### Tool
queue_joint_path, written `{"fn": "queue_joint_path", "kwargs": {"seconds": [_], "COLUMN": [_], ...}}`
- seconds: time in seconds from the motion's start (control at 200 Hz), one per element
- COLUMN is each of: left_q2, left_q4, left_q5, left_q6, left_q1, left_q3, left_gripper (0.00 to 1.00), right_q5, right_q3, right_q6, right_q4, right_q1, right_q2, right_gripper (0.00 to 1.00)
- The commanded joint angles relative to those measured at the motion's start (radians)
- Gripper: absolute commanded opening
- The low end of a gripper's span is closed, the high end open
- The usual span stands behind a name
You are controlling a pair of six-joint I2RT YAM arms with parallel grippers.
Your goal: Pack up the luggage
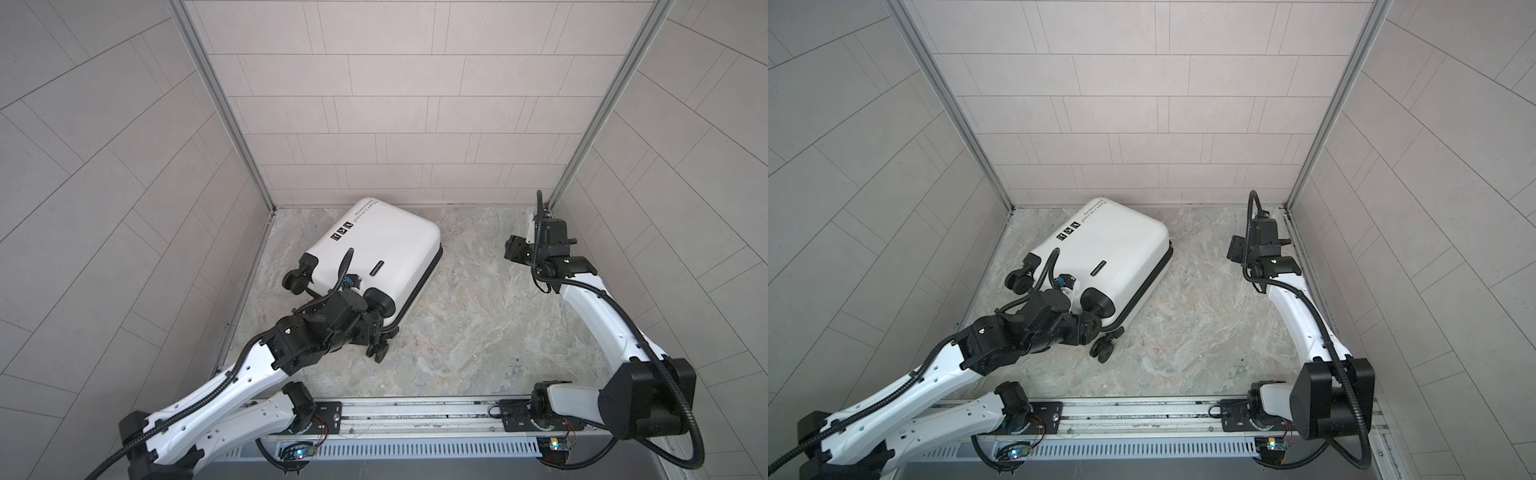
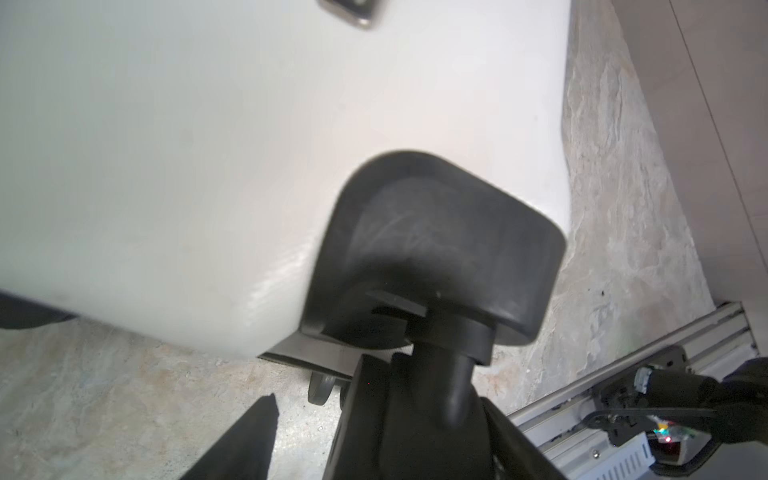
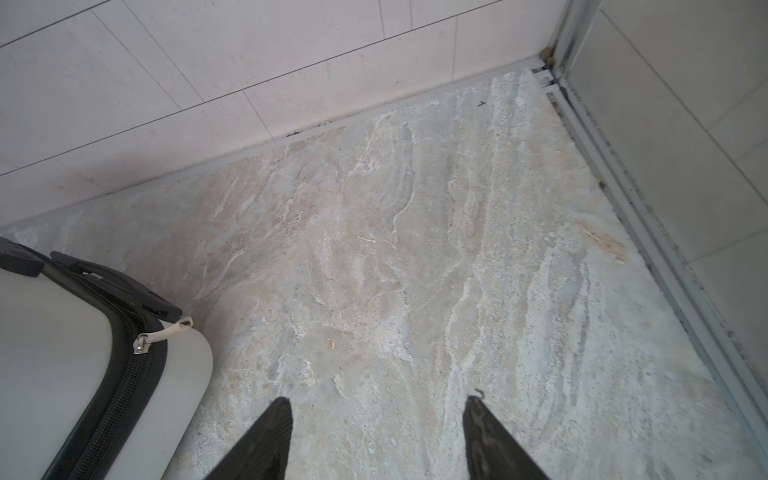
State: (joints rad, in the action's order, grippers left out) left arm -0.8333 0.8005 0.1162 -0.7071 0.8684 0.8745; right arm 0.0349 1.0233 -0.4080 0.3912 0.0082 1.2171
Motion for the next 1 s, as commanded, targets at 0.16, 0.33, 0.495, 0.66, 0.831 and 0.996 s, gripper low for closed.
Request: {"fn": "queue_joint_path", "kwargs": {"seconds": [0.16, 0.33, 0.495, 0.66, 0.831, 0.996], "left_q2": [0.115, 0.147, 0.190, 0.241, 0.275, 0.248], "left_q4": [0.052, 0.086, 0.064, 0.002, -0.057, -0.104], "left_q5": [0.209, 0.199, 0.137, 0.025, 0.011, -0.002], "left_q6": [-0.120, -0.147, -0.183, -0.228, -0.256, -0.253], "left_q1": [-0.021, -0.075, -0.177, -0.304, -0.352, -0.372], "left_q3": [0.003, -0.005, -0.061, -0.154, -0.214, -0.227], "left_gripper": [0.96, 1.00, 1.00, 1.00, 1.00, 1.00], "right_q5": [-0.061, -0.057, 0.000, 0.101, 0.222, 0.295], "right_q3": [-0.128, -0.202, -0.144, -0.117, -0.134, -0.137], "right_q6": [-0.065, -0.069, -0.046, -0.031, -0.040, -0.067], "right_q4": [0.006, -0.031, 0.055, 0.074, 0.017, -0.048], "right_q1": [-0.011, -0.011, -0.010, -0.011, 0.005, 0.031], "right_q2": [-0.217, -0.307, -0.241, -0.176, -0.141, -0.091], "right_gripper": [0.86, 1.00, 0.99, 0.99, 0.98, 0.99]}}
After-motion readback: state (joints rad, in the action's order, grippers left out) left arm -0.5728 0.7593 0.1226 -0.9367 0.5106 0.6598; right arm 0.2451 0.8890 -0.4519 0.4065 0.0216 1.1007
